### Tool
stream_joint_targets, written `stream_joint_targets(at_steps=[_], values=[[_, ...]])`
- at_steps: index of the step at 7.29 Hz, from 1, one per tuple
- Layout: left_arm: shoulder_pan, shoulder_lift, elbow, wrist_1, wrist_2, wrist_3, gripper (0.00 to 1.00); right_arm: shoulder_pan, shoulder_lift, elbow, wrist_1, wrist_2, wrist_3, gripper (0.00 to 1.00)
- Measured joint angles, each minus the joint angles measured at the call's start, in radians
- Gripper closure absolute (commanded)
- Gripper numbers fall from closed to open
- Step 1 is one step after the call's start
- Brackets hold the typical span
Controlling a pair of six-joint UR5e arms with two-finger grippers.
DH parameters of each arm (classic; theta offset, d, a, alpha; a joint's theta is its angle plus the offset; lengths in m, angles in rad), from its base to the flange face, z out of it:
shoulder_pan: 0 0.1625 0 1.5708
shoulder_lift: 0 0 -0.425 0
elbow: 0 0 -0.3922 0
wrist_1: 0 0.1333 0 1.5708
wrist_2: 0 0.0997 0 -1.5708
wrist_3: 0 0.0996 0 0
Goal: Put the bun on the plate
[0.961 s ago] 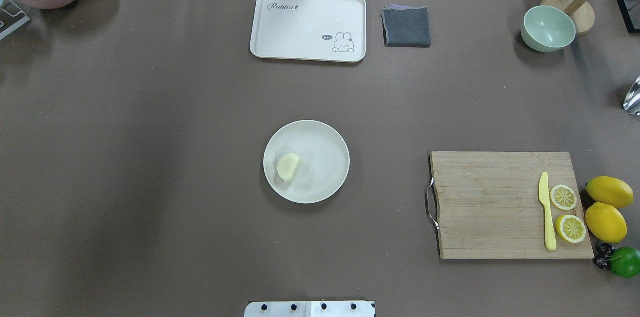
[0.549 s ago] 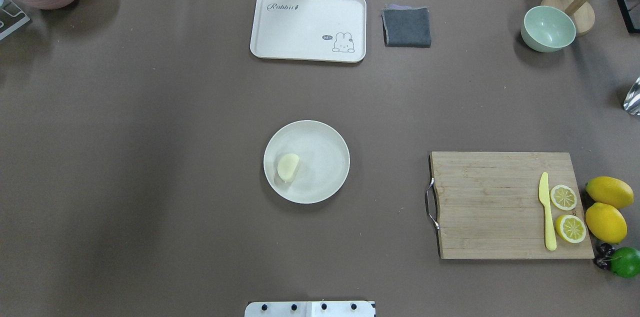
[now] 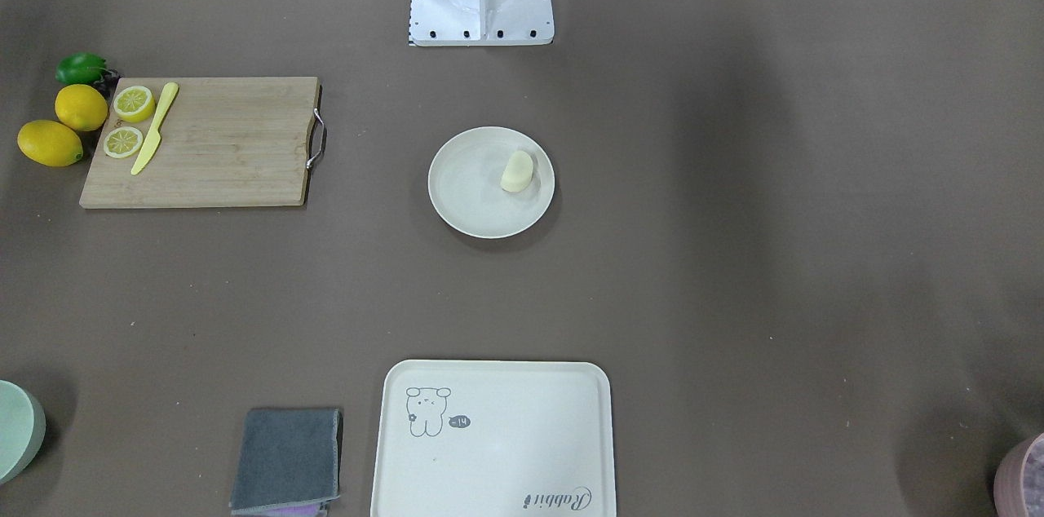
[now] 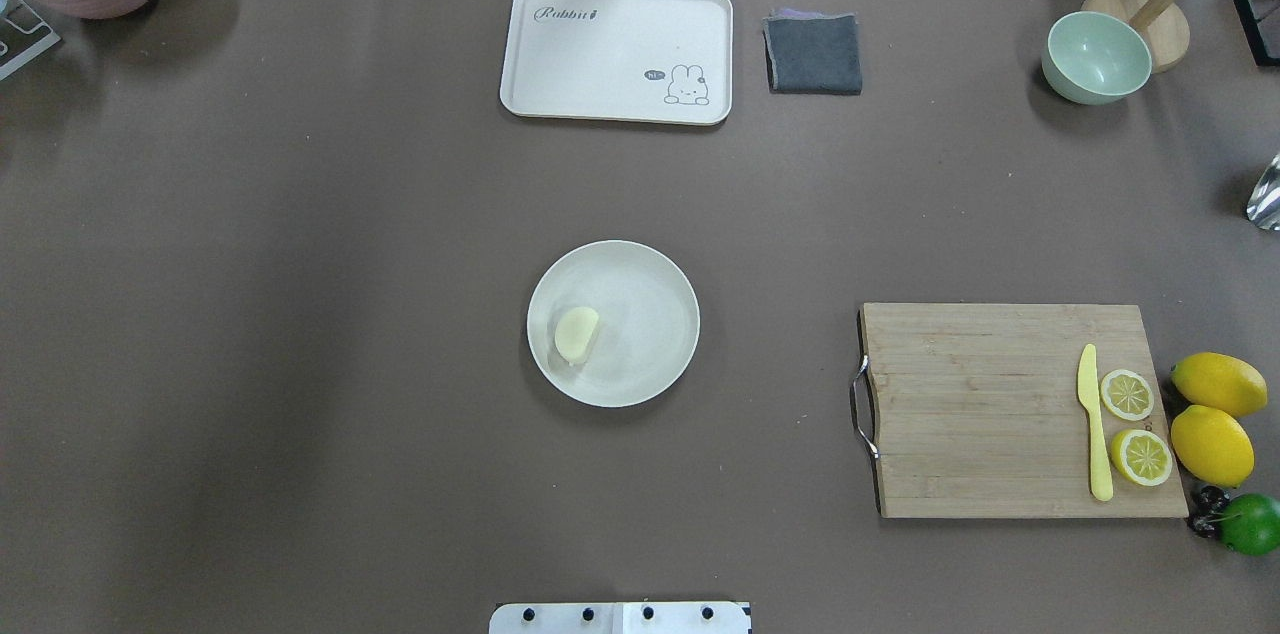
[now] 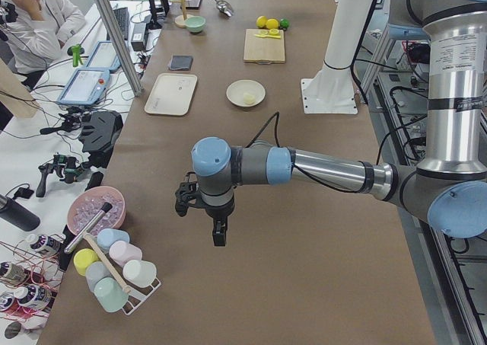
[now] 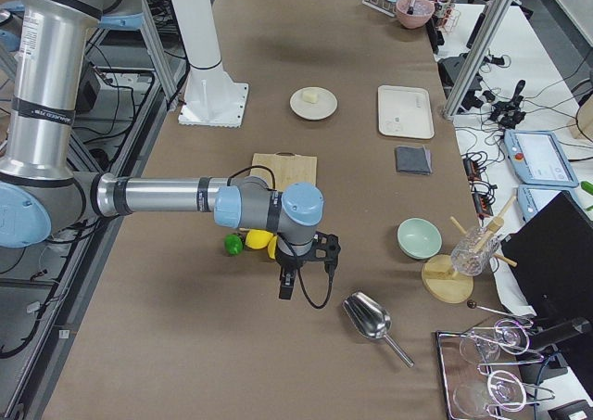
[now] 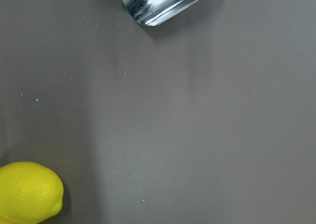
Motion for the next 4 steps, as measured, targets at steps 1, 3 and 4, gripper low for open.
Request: stream_joint_targets(at_steps=[1, 3, 4], values=[[0.000, 0.001, -0.005, 0.000, 0.003, 0.000, 0.02, 0.006, -0.005, 0.002, 0.009, 0.001, -0.002, 0.00], [0.001, 0.003, -0.009, 0.001, 0.007, 0.000, 0.02, 0.009, -0.003, 0.009, 0.015, 0.005, -0.009, 0.00], [0.001, 0.004, -0.006, 0.000, 0.006, 0.000, 0.02, 0.009, -0.002, 0.010, 0.015, 0.006, -0.010, 0.00]])
